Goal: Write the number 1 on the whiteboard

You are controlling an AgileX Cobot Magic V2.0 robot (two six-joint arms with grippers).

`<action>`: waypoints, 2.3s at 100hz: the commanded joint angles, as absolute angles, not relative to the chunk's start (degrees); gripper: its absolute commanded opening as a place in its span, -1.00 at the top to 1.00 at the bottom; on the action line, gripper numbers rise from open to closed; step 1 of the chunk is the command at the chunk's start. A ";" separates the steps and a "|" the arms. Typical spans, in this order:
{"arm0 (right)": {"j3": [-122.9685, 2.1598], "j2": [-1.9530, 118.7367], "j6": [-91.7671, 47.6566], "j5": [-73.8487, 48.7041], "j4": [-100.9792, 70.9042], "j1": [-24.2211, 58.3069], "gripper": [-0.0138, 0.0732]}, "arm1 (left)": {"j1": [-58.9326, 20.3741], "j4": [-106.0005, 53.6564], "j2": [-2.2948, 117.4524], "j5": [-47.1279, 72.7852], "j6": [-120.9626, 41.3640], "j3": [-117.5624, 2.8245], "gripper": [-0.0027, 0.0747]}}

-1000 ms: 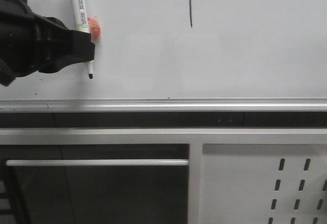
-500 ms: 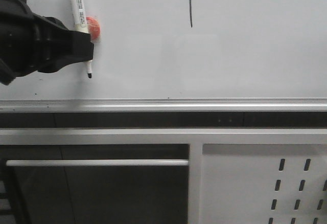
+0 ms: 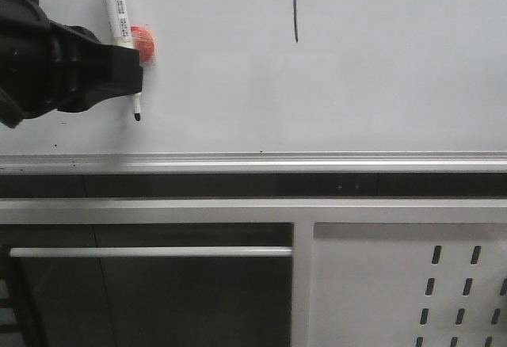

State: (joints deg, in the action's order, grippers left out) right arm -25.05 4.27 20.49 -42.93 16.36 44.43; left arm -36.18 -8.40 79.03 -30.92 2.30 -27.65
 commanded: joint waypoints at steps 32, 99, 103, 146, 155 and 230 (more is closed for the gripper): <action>-26.29 4.93 20.42 -39.09 17.18 44.03 0.85 | -35.97 -5.89 77.76 -36.06 1.87 -29.45 0.90; -26.29 4.93 20.42 -39.09 17.18 44.03 0.85 | -35.97 -5.59 77.76 -35.77 1.77 -29.45 0.33; -26.29 4.93 20.42 -39.09 17.18 44.03 0.85 | -35.97 -5.59 77.76 -35.51 1.66 -29.45 0.24; -26.29 4.93 20.42 -39.09 17.41 44.03 0.85 | -35.97 -5.59 77.03 -33.08 1.01 -29.45 0.13; -26.29 4.93 20.42 -39.09 17.79 44.03 0.85 | -35.97 -5.59 75.67 -31.16 0.00 -29.45 0.13; -26.29 4.93 20.42 -40.15 17.79 44.03 0.85 | -35.97 -5.93 43.86 -15.32 -1.31 -21.75 0.98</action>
